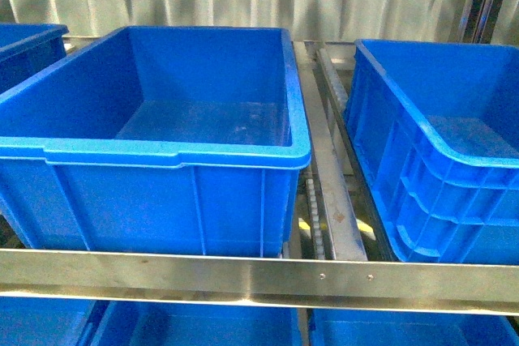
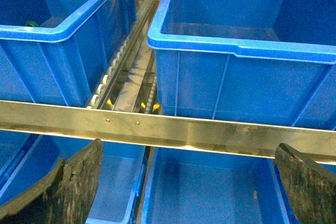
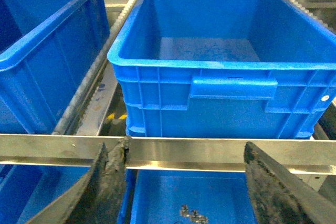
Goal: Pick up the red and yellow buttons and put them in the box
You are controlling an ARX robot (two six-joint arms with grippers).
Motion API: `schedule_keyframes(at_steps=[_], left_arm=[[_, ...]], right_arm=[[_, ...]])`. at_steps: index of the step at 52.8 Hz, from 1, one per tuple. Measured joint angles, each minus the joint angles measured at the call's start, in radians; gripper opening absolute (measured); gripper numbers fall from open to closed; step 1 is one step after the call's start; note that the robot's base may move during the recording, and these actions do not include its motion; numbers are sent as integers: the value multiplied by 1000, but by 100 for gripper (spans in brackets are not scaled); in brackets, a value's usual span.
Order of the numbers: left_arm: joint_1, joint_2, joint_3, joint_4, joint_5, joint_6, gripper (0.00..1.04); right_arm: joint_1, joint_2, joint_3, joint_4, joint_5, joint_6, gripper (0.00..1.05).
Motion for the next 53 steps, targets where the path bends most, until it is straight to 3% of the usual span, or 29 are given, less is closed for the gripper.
schedule_keyframes(at_steps=[10, 53], left_arm=[[0, 0, 0, 0, 0, 0, 97], [0, 0, 0, 0, 0, 0, 97]], right_arm=[[0, 0, 0, 0, 0, 1, 100], [0, 0, 0, 0, 0, 0, 99]])
